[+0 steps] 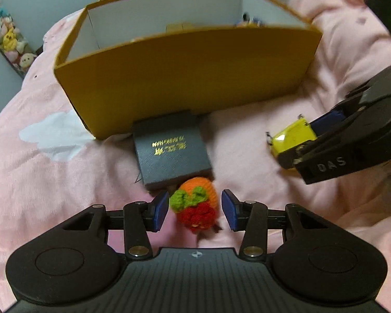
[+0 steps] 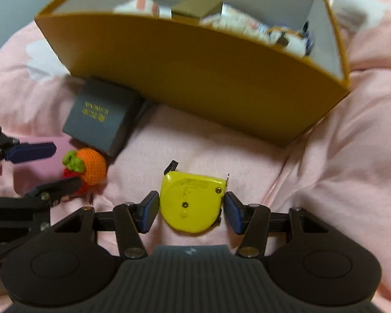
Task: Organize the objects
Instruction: 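Grasp the yellow tape measure with the right tool while the left tool grasps the crocheted strawberry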
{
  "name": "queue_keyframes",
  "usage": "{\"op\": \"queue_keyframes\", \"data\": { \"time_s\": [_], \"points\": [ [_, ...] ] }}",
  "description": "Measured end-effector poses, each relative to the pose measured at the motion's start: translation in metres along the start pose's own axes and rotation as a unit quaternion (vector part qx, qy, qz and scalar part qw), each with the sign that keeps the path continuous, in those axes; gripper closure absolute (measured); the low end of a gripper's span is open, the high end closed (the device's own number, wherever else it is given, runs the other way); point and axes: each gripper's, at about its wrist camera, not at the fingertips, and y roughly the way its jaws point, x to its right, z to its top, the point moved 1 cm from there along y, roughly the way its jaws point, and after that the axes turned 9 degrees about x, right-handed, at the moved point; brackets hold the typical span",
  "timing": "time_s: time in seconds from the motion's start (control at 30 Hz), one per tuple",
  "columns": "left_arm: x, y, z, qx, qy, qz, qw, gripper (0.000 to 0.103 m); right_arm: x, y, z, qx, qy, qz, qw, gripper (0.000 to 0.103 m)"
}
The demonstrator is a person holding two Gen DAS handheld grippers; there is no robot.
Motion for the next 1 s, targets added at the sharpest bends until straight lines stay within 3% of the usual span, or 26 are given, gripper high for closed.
{"op": "queue_keyframes", "data": {
  "time_s": [0.1, 0.33, 0.57, 1.0],
  "points": [
    [0.003, 0.013, -0.006, -0.016, 0.010, 0.013, 0.9997, 0.051, 0.003, 0.009, -0.003, -0.008, 0.002, 0.005, 1.000, 0.046],
    [0.006, 0.031, -0.011, -0.026, 0.000, 0.002, 0.9997, 0.051, 0.014, 0.025, -0.002, -0.019, 0.024, 0.023, 0.999, 0.046],
    [0.007, 0.022, -0.014, -0.011, -0.015, 0.003, 0.9998, 0.056, 0.014, 0.024, -0.004, -0.020, 0.016, 0.019, 0.999, 0.046],
    [-0.018, -0.018, -0.001, 0.038, -0.101, -0.047, 0.9931, 0.058, 0.020, -0.002, -0.009, 0.001, 0.029, 0.017, 0.999, 0.047]
  ]
}}
